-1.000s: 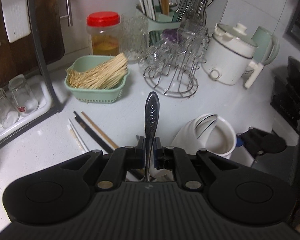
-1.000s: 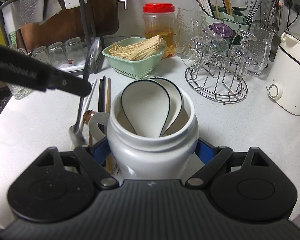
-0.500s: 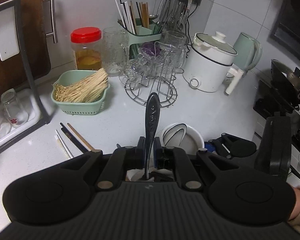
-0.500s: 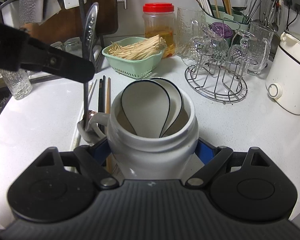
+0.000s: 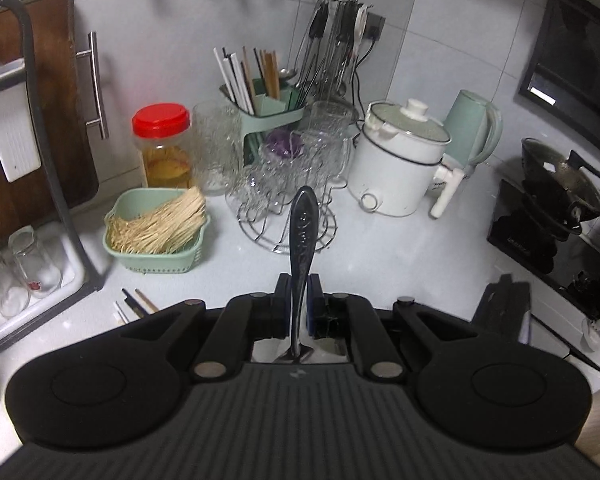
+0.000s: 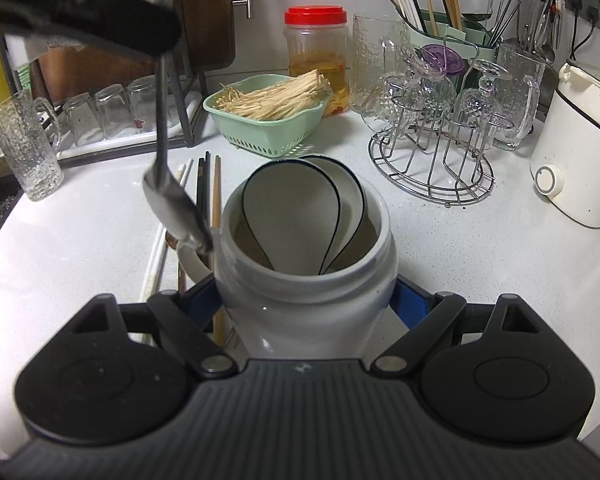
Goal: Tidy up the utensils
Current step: 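Lift the metal spoon with the left tool and carry it over the jar, then lower the metal spoon into the jar and open the left tool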
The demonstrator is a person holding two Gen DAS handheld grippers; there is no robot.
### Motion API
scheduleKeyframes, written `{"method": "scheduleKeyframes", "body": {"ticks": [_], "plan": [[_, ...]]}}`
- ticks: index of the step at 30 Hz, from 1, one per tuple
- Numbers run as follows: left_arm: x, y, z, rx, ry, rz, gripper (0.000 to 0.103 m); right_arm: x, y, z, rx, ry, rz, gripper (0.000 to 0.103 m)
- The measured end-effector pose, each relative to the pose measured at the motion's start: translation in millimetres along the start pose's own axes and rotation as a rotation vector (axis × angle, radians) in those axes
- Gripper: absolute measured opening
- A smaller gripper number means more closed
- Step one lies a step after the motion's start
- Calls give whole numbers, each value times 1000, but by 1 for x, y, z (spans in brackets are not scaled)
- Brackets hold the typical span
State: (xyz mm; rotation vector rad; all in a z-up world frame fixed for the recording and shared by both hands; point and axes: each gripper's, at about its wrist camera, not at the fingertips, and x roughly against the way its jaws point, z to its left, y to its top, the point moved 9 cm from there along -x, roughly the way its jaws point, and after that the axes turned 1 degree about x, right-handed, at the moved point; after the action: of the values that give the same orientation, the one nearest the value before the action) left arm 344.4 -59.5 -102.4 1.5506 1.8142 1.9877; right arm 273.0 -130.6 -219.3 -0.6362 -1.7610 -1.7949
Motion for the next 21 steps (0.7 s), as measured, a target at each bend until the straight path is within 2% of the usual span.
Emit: {"method": "scheduleKeyframes", "body": {"ticks": [12, 21], "plan": [[15, 19, -15, -9, -43, -34, 9, 0, 1, 0, -4, -3, -4, 91], [5, 24, -29, -13, -84, -30, 8, 0, 1, 0, -4, -3, -5, 91]]}}
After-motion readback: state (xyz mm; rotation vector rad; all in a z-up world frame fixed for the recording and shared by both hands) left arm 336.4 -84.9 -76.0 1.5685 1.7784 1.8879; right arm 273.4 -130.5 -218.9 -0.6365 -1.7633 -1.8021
